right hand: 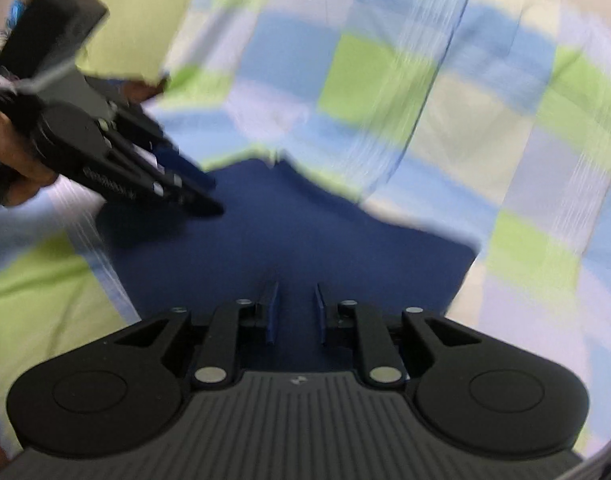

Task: Fold clothes

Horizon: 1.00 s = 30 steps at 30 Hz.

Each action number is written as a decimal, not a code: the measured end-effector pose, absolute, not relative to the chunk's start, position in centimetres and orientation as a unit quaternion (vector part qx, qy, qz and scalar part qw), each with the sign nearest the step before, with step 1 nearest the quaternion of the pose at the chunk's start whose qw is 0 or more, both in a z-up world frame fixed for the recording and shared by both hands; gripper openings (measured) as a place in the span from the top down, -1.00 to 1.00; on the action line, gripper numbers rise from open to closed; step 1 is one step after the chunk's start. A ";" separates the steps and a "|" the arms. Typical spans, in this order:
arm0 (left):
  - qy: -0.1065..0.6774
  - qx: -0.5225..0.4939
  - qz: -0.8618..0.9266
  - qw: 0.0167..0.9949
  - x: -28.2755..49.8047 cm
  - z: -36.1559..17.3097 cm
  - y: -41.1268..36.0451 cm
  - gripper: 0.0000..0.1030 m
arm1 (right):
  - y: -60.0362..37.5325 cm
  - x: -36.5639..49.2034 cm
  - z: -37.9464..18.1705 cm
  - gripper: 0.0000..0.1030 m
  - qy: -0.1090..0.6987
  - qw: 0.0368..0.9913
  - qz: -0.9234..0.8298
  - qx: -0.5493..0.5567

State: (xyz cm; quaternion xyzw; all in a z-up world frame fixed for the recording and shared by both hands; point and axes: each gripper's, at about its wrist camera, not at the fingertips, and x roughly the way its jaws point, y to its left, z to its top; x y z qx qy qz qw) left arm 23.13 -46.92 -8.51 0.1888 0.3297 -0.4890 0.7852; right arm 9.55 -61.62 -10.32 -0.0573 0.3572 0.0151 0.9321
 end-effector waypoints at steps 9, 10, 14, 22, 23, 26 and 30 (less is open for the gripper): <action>0.315 0.185 -0.490 0.791 24.0 -7.2 -47.7 0.31 | -63.9 8.3 -7.6 0.70 0.310 0.950 -0.018 -0.019; 0.315 0.196 -0.490 0.789 24.5 -7.8 -48.4 0.30 | -64.4 8.5 -7.6 0.70 0.312 0.950 -0.026 -0.022; 0.324 0.181 -0.488 0.790 25.9 -9.1 -49.7 0.29 | -66.2 10.6 -9.7 0.73 0.348 0.937 -0.034 -0.022; 0.304 0.158 -0.481 0.807 22.5 -5.1 -45.1 0.29 | -65.9 9.3 -7.2 0.67 0.317 0.947 -0.045 0.022; 0.302 0.159 -0.482 0.807 22.1 -5.0 -44.9 0.29 | -65.0 8.3 -6.8 0.66 0.312 0.949 -0.042 0.018; 0.297 0.172 -0.485 0.804 18.2 -5.3 -42.4 0.28 | -61.5 5.7 -6.4 0.56 0.307 0.951 -0.020 -0.001; 0.295 0.207 -0.472 0.805 15.6 -8.6 -42.2 0.28 | -58.4 5.2 -9.1 0.53 0.335 0.941 -0.021 -0.028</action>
